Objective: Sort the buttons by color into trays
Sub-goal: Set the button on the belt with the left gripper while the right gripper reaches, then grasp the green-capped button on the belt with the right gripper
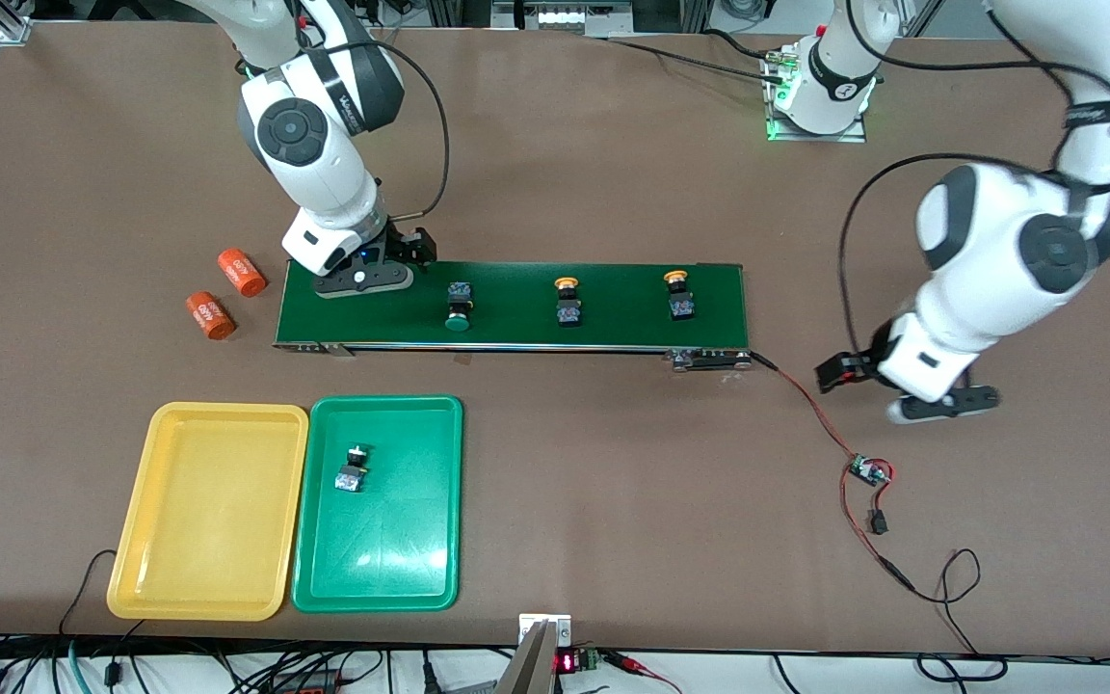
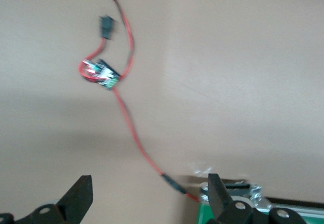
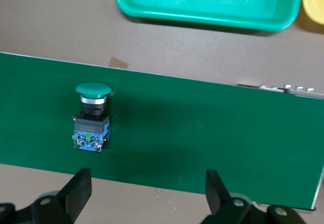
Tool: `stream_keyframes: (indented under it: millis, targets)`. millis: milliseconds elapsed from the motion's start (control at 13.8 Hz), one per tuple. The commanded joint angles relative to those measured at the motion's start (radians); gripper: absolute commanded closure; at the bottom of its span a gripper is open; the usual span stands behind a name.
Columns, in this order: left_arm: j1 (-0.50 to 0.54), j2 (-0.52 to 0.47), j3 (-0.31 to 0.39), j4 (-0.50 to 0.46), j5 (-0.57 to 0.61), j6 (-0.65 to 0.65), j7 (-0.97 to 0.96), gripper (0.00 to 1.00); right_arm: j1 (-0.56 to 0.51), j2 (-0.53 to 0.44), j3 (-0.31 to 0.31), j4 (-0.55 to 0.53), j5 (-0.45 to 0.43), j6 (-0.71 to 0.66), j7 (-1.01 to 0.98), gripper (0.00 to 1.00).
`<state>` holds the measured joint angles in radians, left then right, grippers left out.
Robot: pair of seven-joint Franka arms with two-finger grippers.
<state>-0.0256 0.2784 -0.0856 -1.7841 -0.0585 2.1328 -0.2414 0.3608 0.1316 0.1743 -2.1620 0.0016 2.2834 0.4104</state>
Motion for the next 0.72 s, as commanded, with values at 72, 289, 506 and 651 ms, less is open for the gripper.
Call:
stream_keyframes:
  millis: [72, 289, 506, 651]
  targets:
    - [-0.002, -0.016, 0.078, 0.168, -0.006, -0.189, 0.091, 0.00, 0.001, 0.055, 0.008, -0.004, -0.012, 0.040, 0.088, 0.00]
    - [0.082, -0.050, 0.069, 0.239, -0.003, -0.319, 0.100, 0.00, 0.001, 0.082, 0.008, -0.001, -0.011, 0.067, 0.093, 0.00]
    - [0.130, -0.100, 0.041, 0.241, -0.003, -0.326, 0.140, 0.00, 0.003, 0.114, 0.010, 0.011, -0.009, 0.086, 0.162, 0.00]
    - [0.206, -0.128, -0.035, 0.239, -0.004, -0.350, 0.142, 0.00, 0.003, 0.120, 0.010, 0.011, -0.008, 0.088, 0.191, 0.00]
